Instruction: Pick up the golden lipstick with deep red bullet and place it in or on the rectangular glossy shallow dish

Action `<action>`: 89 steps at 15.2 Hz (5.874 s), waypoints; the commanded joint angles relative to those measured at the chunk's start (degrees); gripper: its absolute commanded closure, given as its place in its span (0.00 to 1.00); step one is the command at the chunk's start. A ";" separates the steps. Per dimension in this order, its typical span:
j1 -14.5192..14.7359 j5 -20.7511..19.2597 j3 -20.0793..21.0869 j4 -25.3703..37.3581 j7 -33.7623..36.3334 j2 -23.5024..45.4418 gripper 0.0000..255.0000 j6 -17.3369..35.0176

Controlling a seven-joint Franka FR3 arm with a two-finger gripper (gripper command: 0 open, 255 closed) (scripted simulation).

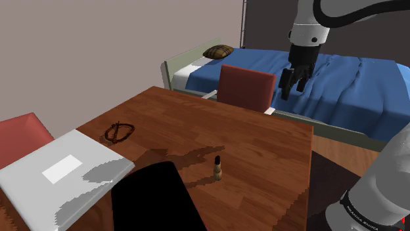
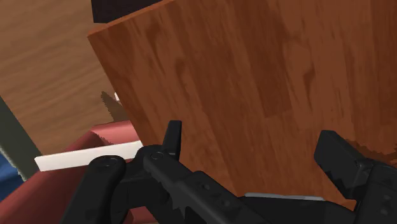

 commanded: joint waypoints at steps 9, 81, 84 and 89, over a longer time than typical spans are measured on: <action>6.34 5.00 8.30 0.36 3.86 5.67 0.00 5.96; 17.10 4.70 30.93 31.94 22.10 33.51 1.00 3.97; 18.39 1.84 33.90 38.96 27.22 39.67 1.00 2.49; 22.85 -5.09 37.76 53.05 35.97 51.78 1.00 -1.64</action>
